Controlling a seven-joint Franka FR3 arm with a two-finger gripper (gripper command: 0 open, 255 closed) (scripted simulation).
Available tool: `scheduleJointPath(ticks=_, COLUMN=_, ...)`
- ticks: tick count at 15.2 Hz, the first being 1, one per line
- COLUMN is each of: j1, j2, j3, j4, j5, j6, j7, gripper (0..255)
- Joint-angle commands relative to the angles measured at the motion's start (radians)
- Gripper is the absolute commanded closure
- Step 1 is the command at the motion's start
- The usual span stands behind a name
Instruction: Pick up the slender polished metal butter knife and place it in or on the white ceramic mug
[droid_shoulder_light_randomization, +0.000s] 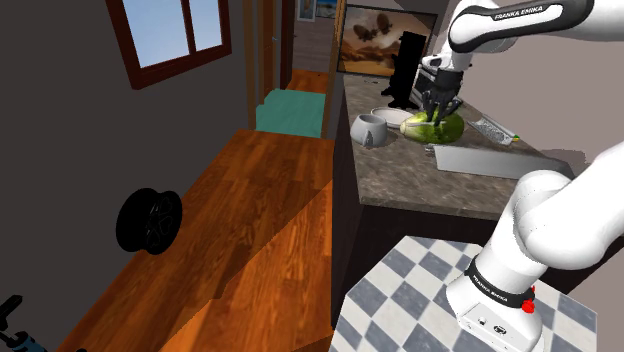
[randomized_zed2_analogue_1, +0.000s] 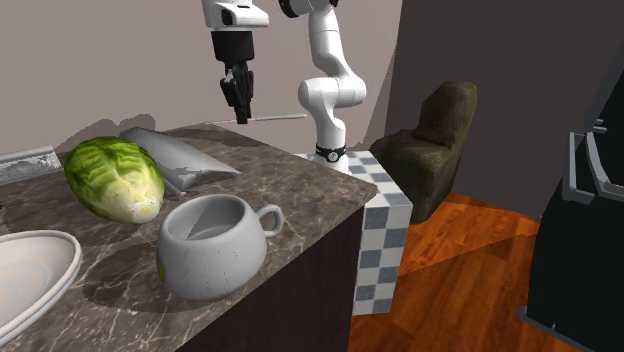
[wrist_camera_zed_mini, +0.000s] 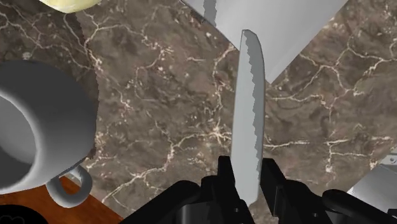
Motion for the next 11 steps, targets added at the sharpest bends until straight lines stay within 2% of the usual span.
scheduleJointPath(ticks=1, j1=0.034, j2=0.073, j3=-0.027, j4=0.062, j5=0.039, j6=0.005, j7=-0.019, gripper=255)
scheduleJointPath(ticks=4, j1=0.089, j2=0.218, j3=-0.083, j4=0.175, j5=0.129, j6=0.016, j7=-0.066, gripper=255)
scheduleJointPath(ticks=7, j1=0.122, j2=0.383, j3=-0.136, j4=0.302, j5=0.249, j6=0.010, j7=-0.133, gripper=255)
scheduleJointPath(ticks=9, j1=0.118, j2=0.502, j3=-0.158, j4=0.397, j5=0.343, j6=-0.008, j7=-0.185, gripper=255)
scheduleJointPath(ticks=11, j1=0.087, j2=0.622, j3=-0.159, j4=0.501, j5=0.437, j6=-0.039, j7=-0.232, gripper=255)
